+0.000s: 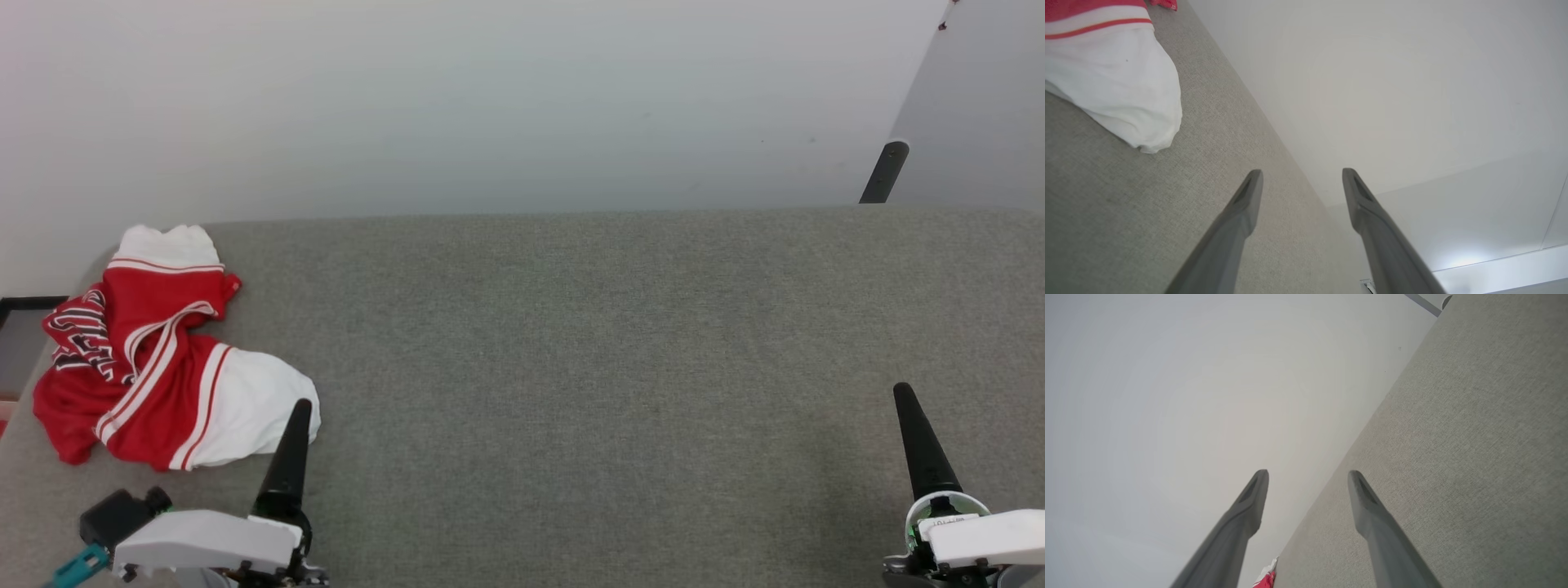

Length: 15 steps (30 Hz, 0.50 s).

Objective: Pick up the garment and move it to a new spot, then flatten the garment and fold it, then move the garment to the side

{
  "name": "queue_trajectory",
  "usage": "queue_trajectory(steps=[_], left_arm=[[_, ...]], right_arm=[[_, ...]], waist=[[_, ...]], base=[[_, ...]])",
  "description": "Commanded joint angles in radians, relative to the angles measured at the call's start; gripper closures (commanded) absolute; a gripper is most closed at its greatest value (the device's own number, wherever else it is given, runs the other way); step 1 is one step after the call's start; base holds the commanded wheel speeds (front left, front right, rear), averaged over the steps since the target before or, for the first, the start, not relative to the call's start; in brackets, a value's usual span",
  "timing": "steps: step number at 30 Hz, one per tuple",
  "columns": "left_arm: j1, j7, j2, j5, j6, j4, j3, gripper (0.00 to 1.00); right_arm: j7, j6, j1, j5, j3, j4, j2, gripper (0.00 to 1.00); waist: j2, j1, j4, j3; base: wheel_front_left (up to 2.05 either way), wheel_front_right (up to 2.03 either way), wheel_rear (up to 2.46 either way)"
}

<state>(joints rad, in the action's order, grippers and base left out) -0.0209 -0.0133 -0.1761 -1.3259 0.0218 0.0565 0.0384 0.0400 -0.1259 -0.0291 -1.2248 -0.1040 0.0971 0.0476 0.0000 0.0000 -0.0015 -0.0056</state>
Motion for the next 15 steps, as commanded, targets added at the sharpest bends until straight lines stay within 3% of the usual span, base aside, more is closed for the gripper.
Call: queue_trajectory(steps=[1, 15], left_arm=[[-0.016, -0.013, -0.022, 0.041, 0.012, -0.018, 0.013, 0.00], [-0.029, -0.067, -0.128, 0.300, 0.088, -0.014, 0.117, 0.00]], right_arm=[[0.003, -0.004, -0.001, 0.056, -0.005, -0.028, 0.003, 0.00], [0.019, -0.004, 0.010, 0.391, 0.001, -0.122, 0.003, 0.00]], waist=[[0.0000, 0.0000, 0.000, 0.000], [0.0000, 0.0000, 0.001, -0.002]], base=[[0.00, 0.00, 0.00], [0.00, 0.00, 0.00]])
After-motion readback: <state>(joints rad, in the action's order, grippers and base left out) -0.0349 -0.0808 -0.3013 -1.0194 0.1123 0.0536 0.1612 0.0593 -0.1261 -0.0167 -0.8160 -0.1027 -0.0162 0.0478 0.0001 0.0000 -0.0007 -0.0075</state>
